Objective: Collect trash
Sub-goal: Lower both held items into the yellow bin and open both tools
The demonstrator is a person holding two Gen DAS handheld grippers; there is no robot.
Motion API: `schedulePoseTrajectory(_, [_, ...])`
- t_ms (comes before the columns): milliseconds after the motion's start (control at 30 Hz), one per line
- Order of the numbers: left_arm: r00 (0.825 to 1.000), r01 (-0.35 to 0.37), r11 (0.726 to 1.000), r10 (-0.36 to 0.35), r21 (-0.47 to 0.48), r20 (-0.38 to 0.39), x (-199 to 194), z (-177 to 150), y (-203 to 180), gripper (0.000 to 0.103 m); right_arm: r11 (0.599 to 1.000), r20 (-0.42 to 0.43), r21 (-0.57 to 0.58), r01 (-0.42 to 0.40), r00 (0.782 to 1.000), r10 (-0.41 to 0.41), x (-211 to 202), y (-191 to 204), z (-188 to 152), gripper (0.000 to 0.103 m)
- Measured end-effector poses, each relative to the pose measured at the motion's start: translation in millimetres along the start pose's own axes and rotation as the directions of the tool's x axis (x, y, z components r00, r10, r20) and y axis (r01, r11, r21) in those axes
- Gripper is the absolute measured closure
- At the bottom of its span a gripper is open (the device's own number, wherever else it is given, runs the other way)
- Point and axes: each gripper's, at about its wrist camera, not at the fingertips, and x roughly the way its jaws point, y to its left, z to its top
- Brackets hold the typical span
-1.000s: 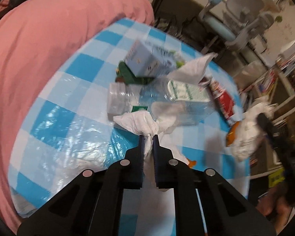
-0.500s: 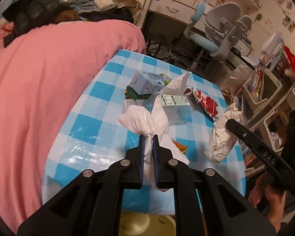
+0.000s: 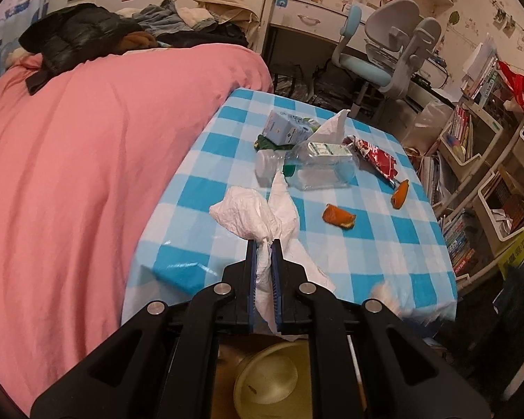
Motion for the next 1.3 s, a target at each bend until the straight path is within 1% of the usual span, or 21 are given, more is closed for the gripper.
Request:
schedulePoseTrajectory(67, [1.000, -0.001, 1.000, 0.001, 0.005, -0.001, -3, -4, 1, 0.095, 1.000, -0.048, -0.005, 0.007, 0.999, -0.008, 10, 3, -15, 0.073])
schedulePoseTrajectory(100, [1.000, -0.003, 1.000, 0.003, 0.010, -0.001, -4, -6, 1, 0.095, 1.000, -0.069, -0.006, 0.018, 0.997, -0.018, 14, 3, -21, 0.071])
schedulePoseTrajectory(133, [1.000, -0.003, 1.000, 0.003, 0.017, -0.001, -7, -9, 1, 0.095, 0.999, -0.095, -0.004, 0.033, 0.995, -0.034, 19, 2, -27, 0.063])
schedulePoseTrajectory(200, [1.000, -0.002, 1.000, 0.002, 0.027, -0.003, -9, -13, -1, 0.095, 0.999, -0.114, 0.008, 0.048, 0.992, -0.047, 22, -2, -33, 0.055])
schedulePoseTrajectory(233, [1.000, -0.001, 0.999, 0.001, 0.034, -0.006, -11, -16, -2, 0.095, 0.998, -0.111, 0.014, 0.060, 0.992, -0.058, 21, -4, -33, 0.054])
schedulePoseTrajectory(267, [1.000, -0.001, 0.999, 0.002, 0.042, -0.009, -12, -19, -3, 0.095, 0.997, -0.100, 0.025, 0.072, 0.993, -0.069, 19, -9, -31, 0.054])
schedulePoseTrajectory(367, [1.000, 0.001, 0.998, 0.000, 0.059, -0.023, -15, -27, -6, 0.095, 0.993, -0.053, 0.069, 0.093, 0.995, -0.089, 8, -18, -25, 0.046])
schedulePoseTrajectory(467, [0.999, 0.003, 0.996, 0.001, 0.087, -0.051, -14, -38, -12, 0.095, 0.989, 0.022, 0.105, 0.104, 0.994, -0.107, -11, -23, -20, 0.045])
schedulePoseTrajectory(533, [0.996, 0.010, 0.994, -0.001, 0.107, -0.084, -11, -48, -18, 0.095, 0.988, 0.069, 0.118, 0.103, 0.991, -0.111, -21, -21, -19, 0.041])
schedulePoseTrajectory(567, [0.995, 0.014, 0.993, -0.002, 0.117, -0.101, -9, -54, -20, 0.095, 0.987, 0.107, 0.124, 0.102, 0.988, -0.115, -29, -21, -17, 0.040])
schedulePoseTrajectory(700, [0.982, 0.036, 0.983, -0.002, 0.180, -0.190, 0, -83, -37, 0.095, 0.985, 0.202, 0.139, 0.097, 0.971, -0.124, -47, -24, -11, 0.036])
schedulePoseTrajectory(767, [0.967, 0.064, 0.971, -0.004, 0.229, -0.253, 6, -100, -48, 0.095, 0.984, 0.236, 0.149, 0.098, 0.963, -0.131, -53, -25, -8, 0.034])
schedulePoseTrajectory(800, [0.960, 0.067, 0.962, 0.010, 0.264, -0.280, 8, -110, -54, 0.095, 0.984, 0.243, 0.151, 0.099, 0.961, -0.134, -54, -25, -7, 0.034])
schedulePoseTrajectory(833, [0.956, 0.064, 0.956, 0.024, 0.288, -0.292, 10, -116, -58, 0.092, 0.983, 0.247, 0.154, 0.098, 0.960, -0.134, -55, -25, -6, 0.034])
schedulePoseTrajectory(900, [0.949, 0.066, 0.943, 0.042, 0.327, -0.314, 12, -125, -65, 0.073, 0.983, 0.245, 0.153, 0.097, 0.960, -0.133, -54, -26, -4, 0.033])
schedulePoseTrajectory(933, [0.949, 0.053, 0.938, 0.059, 0.343, -0.309, 12, -127, -67, 0.056, 0.984, 0.243, 0.150, 0.098, 0.961, -0.132, -53, -24, -3, 0.033])
schedulePoseTrajectory(967, [0.955, 0.031, 0.934, 0.078, 0.356, -0.287, 10, -126, -68, 0.045, 0.985, 0.242, 0.144, 0.099, 0.961, -0.132, -52, -23, -2, 0.032])
schedulePoseTrajectory(1033, [0.966, 0.001, 0.932, 0.093, 0.361, -0.242, 4, -120, -67, 0.038, 0.986, 0.242, 0.129, 0.102, 0.961, -0.131, -53, -20, 0, 0.030])
schedulePoseTrajectory(1167, [0.978, -0.050, 0.956, 0.105, 0.289, -0.180, -4, -101, -53, 0.025, 0.989, 0.247, 0.091, 0.115, 0.960, -0.134, -56, -14, 5, 0.029])
schedulePoseTrajectory(1267, [0.983, -0.130, 0.964, 0.156, 0.230, -0.097, -12, -86, -41, 0.019, 0.989, 0.248, 0.073, 0.129, 0.958, -0.144, -57, -14, 10, 0.028])
schedulePoseTrajectory(1300, [0.984, -0.138, 0.968, 0.158, 0.211, -0.081, -14, -82, -38, 0.019, 0.988, 0.248, 0.067, 0.137, 0.957, -0.149, -58, -14, 12, 0.028])
